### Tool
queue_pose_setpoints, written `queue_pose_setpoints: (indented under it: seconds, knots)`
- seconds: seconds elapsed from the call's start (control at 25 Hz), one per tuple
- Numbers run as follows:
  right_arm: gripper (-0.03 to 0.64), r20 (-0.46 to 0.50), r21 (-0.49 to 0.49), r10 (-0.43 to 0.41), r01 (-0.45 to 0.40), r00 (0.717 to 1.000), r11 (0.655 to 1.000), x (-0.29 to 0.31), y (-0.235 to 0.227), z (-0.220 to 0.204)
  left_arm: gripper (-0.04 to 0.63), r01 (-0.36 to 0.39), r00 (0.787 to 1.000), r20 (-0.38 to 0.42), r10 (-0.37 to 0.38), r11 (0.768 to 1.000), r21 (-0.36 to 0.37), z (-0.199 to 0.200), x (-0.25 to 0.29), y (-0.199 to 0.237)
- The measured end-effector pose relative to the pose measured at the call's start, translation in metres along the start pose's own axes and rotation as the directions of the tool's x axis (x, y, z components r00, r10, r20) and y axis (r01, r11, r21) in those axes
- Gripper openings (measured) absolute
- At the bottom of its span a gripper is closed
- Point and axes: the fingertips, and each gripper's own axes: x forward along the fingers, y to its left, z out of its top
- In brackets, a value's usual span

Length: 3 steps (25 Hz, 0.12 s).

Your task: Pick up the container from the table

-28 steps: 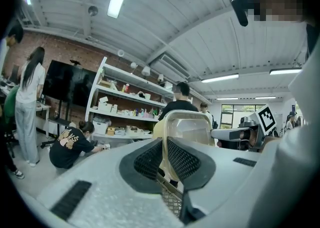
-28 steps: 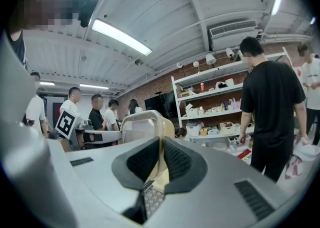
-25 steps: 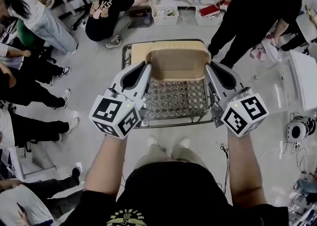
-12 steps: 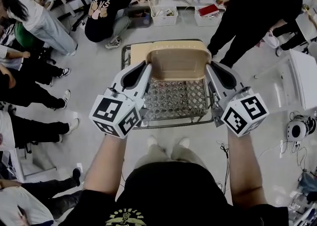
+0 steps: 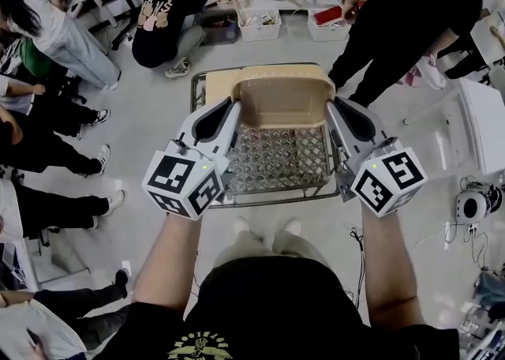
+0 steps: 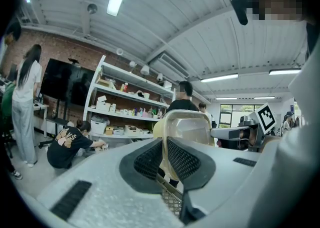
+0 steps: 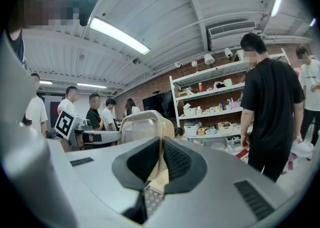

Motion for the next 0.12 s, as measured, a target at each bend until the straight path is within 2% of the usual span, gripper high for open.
queue_pose_setpoints:
  seconds: [0.12]
  knots:
    - [0.031, -0.006, 0.004, -0.002, 0.002, 1.0, 1.0, 0.009, -0.0023, 0.0008, 0.032, 0.0, 1.0, -0.002, 0.0, 1.0, 0.0, 0.0019, 0.0048, 0.008]
